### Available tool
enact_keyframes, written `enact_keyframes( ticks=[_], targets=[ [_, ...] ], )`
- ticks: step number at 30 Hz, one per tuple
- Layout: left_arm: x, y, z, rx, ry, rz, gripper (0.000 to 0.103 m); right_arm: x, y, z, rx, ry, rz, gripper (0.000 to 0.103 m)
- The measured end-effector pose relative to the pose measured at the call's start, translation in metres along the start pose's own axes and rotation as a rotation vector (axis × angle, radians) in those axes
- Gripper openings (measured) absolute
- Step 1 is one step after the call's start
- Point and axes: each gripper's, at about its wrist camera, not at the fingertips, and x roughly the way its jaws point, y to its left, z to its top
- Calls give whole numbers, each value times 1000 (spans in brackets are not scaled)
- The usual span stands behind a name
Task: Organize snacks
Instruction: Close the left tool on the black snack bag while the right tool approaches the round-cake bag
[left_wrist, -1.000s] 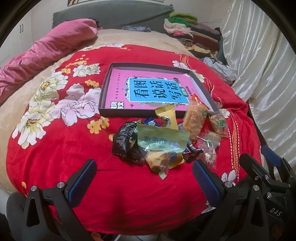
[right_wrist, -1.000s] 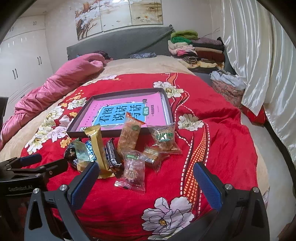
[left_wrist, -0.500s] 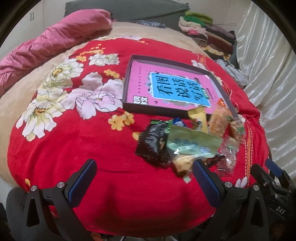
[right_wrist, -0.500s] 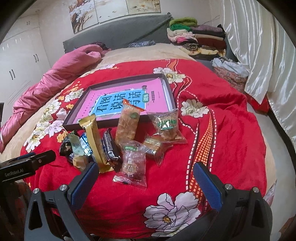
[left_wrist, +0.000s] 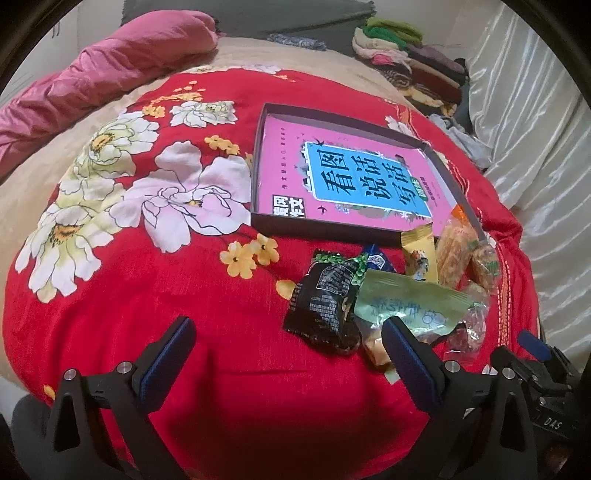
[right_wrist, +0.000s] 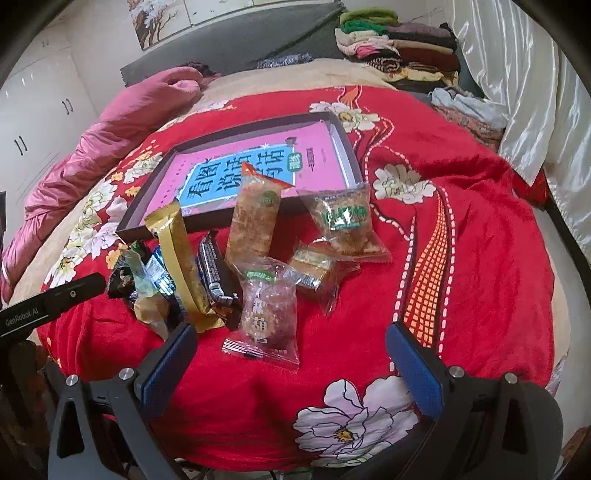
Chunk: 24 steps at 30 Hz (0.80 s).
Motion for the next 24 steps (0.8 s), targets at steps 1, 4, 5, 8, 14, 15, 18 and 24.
enact_keyframes(
  ticks=[1,4,5,8,14,15,18,24],
  targets=[
    [1,0,1,8,3,-3,97,2,-1,0,3,8,2,103],
    [2,0,1,20,8,-5,96,6,-2,0,7,22,6,103],
    [3,0,2,23,8,-5,96,8,-2,1,7,26,7,102],
    [4,1,3,31,9,-16,93,13,-1,1,-1,41,15,95],
    [9,3,7,38,17,-30,81,28,1,2,-8,88,37,72],
    [11,4,7,38,21,-34,78,31,2,1,-11,98,40,67],
    [16,6,8,30,32,-45,72,36,3,1,-20,111,45,59],
    [25,6,12,27,48,-66,69,38,4,4,-34,101,67,50]
  ],
)
